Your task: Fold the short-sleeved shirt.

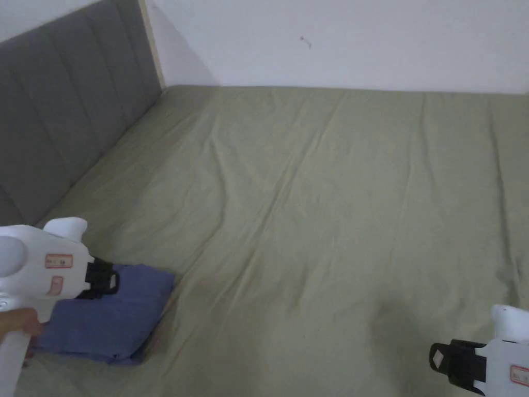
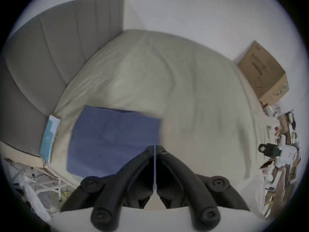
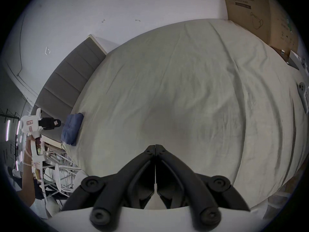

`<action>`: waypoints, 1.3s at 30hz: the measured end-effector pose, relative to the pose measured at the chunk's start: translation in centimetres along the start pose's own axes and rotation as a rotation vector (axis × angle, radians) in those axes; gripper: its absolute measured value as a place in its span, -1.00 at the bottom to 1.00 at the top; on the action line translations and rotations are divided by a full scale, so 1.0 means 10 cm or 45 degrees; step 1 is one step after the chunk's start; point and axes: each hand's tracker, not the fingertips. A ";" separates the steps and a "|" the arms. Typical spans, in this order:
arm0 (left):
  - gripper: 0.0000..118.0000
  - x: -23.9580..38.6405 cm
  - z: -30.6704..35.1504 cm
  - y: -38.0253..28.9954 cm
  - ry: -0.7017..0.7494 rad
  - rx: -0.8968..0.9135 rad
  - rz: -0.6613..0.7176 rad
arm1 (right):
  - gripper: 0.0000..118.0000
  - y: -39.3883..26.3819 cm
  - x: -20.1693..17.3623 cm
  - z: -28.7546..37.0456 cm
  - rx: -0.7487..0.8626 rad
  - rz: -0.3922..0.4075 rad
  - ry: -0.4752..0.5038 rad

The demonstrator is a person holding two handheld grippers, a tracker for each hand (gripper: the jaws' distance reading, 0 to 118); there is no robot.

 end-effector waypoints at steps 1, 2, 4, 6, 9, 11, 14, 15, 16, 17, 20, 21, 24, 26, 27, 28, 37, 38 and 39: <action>-1.00 0.14 0.07 -0.07 -0.041 0.025 -0.016 | -1.00 -0.01 0.00 0.03 0.006 -0.006 0.009; -1.00 0.28 0.12 -0.13 -0.054 0.053 -0.029 | -1.00 -0.02 -0.01 0.06 0.016 -0.010 0.017; -1.00 0.59 0.27 -0.25 -0.016 0.140 -0.033 | -1.00 -0.03 -0.02 0.14 0.040 -0.010 0.013; -1.00 0.87 0.41 -0.35 0.001 0.228 -0.047 | -1.00 -0.03 -0.08 0.23 0.091 0.035 -0.018; -1.00 1.28 0.64 -0.48 0.023 0.338 -0.108 | -1.00 0.01 -0.24 0.42 0.235 0.193 -0.181; -1.00 1.52 0.76 -0.54 0.072 0.441 -0.171 | -1.00 0.07 -0.35 0.59 0.305 0.227 -0.227; -1.00 1.86 1.00 -0.69 0.110 0.567 -0.223 | -1.00 0.14 -0.47 0.90 0.433 0.215 -0.229; -1.00 1.95 1.09 -0.72 0.108 0.597 -0.224 | -1.00 0.16 -0.51 1.02 0.485 0.219 -0.241; -1.00 2.03 1.18 -0.73 0.108 0.620 -0.221 | -1.00 0.18 -0.56 1.14 0.546 0.224 -0.270; -1.00 2.09 1.27 -0.74 0.107 0.664 -0.206 | -1.00 0.19 -0.61 1.23 0.587 0.247 -0.293; -1.00 2.35 1.56 -0.77 0.179 0.834 -0.255 | -1.00 0.25 -0.72 1.50 0.725 0.265 -0.347; -1.00 2.40 1.63 -0.79 0.198 0.878 -0.275 | -1.00 0.25 -0.75 1.58 0.773 0.262 -0.352; -1.00 2.55 1.85 -0.83 0.173 0.985 -0.274 | -1.00 0.26 -0.83 1.82 0.885 0.259 -0.367; -1.00 2.64 1.92 -0.85 0.206 1.015 -0.268 | -1.00 0.23 -0.89 1.95 0.962 0.273 -0.395; -1.00 2.65 1.95 -0.87 0.206 1.023 -0.275 | -1.00 0.21 -0.93 2.01 0.996 0.284 -0.413; -1.00 2.65 1.97 -0.89 0.199 1.043 -0.267 | -1.00 0.18 -0.96 2.06 1.021 0.304 -0.432; -1.00 2.76 1.99 -1.05 0.202 1.097 -0.293 | -1.00 0.01 -1.12 2.24 1.099 0.354 -0.508; -1.00 2.75 1.98 -1.03 0.200 1.094 -0.297 | -1.00 -0.01 -1.13 2.23 1.096 0.358 -0.509; -1.00 2.74 1.97 -1.04 0.198 1.091 -0.296 | -1.00 -0.02 -1.13 2.22 1.091 0.361 -0.511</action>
